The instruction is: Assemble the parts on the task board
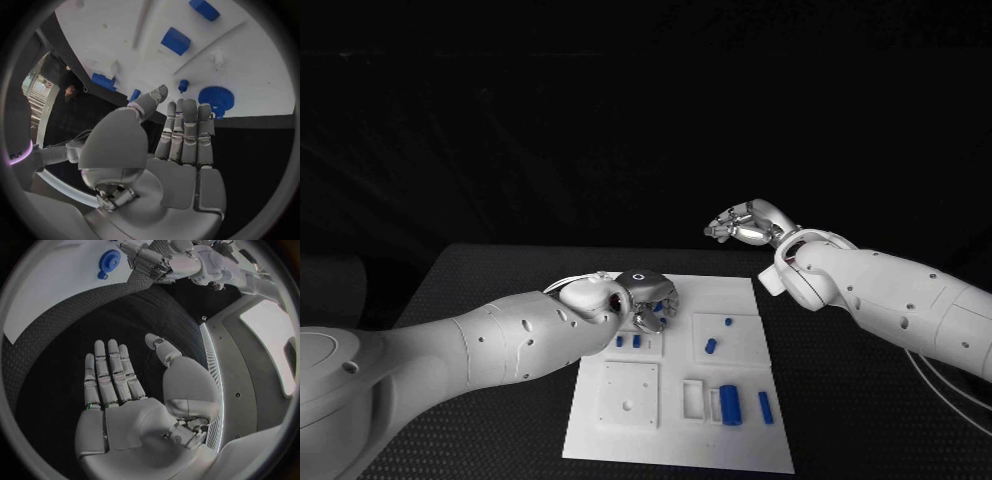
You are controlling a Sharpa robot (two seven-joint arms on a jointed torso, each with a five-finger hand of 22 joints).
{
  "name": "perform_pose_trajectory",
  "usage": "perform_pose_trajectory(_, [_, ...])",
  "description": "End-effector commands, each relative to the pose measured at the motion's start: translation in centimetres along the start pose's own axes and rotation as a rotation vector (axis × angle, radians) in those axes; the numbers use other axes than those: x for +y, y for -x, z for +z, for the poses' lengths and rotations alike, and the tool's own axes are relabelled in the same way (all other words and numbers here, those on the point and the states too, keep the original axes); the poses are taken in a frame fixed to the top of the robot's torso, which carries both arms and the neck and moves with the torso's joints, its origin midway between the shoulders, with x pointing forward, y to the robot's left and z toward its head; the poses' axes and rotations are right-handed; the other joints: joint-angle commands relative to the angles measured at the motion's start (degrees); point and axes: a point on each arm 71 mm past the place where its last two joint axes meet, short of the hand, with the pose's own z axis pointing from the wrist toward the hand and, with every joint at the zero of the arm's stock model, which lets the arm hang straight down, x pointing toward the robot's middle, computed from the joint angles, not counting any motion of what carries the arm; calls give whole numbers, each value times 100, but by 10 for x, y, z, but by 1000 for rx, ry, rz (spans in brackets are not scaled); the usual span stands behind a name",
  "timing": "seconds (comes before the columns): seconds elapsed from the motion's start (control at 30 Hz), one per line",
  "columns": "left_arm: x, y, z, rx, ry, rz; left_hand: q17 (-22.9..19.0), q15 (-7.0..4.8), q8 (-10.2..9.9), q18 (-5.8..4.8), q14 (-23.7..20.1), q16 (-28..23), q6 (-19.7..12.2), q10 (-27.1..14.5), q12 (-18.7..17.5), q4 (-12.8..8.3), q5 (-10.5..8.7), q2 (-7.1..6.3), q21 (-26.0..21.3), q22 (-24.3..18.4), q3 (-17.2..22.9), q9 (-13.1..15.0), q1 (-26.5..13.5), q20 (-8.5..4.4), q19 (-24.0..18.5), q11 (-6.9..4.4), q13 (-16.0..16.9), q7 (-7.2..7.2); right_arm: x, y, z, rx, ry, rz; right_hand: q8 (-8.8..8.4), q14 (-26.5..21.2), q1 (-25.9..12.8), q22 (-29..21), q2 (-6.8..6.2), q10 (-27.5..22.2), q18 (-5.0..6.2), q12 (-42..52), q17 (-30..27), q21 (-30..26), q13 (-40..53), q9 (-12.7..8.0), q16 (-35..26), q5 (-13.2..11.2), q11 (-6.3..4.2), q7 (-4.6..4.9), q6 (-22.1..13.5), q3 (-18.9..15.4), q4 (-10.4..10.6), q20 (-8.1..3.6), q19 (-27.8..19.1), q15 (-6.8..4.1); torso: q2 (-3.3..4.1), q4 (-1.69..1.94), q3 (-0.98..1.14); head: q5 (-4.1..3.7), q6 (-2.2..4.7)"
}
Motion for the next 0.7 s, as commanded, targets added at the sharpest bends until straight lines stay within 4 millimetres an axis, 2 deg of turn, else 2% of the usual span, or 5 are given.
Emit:
perform_pose_trajectory(0.03, [1,-2,1,13,-8,37,36,-5,-34,129,62,92,-25,-67,-99,33,2,-54,55,39,-7,-29,28,-96,63,15,-33,-8,2,-1,0,3,11,2,-39,-22,-13,129,13,9,91,-38,-10,-13,1,-8,-7,37,27,16,-41,9,32,-1,-55,1,-1,2,-2,-6,-5])
perform_pose_trajectory(0.17, [3,-3,1,15,0,38,118,-16,-31,185,122,306,6,8,-239,76,14,-41,152,125,-8,-78,63,-104,158,7,-80,18,2,-1,-1,5,13,3,-39,-22,-12,129,13,10,91,-38,-10,-13,1,-8,-7,38,27,16,-41,9,32,-1,-55,1,-2,3,2,-14,-11])
perform_pose_trajectory(0.43, [5,-9,3,23,18,36,137,-20,-49,198,114,381,-17,34,-317,110,75,4,166,147,29,-115,80,-102,165,3,-105,17,3,-2,-1,6,13,4,-39,-22,-10,129,12,11,92,-39,-10,-12,1,-7,-6,38,27,16,-41,10,32,-1,-54,1,-3,3,-1,-32,-16])
perform_pose_trajectory(0.6, [9,-10,3,33,34,36,144,-24,-43,206,120,421,-2,89,-336,124,79,55,177,155,53,-129,101,-104,174,-2,-108,31,3,-2,-1,7,14,4,-38,-22,-10,129,12,11,92,-39,-10,-12,1,-7,-6,38,27,16,-41,10,33,-1,-54,1,-4,0,2,-29,-17])
perform_pose_trajectory(0.7, [10,-11,4,38,43,36,147,-59,-27,205,115,457,36,222,-311,135,75,139,190,165,64,-147,115,-118,172,-40,-89,54,3,-2,-1,6,14,4,-38,-22,-10,129,13,11,91,-39,-10,-12,1,-7,-6,38,27,16,-41,10,34,-1,-54,1,-3,4,4,-42,-19])
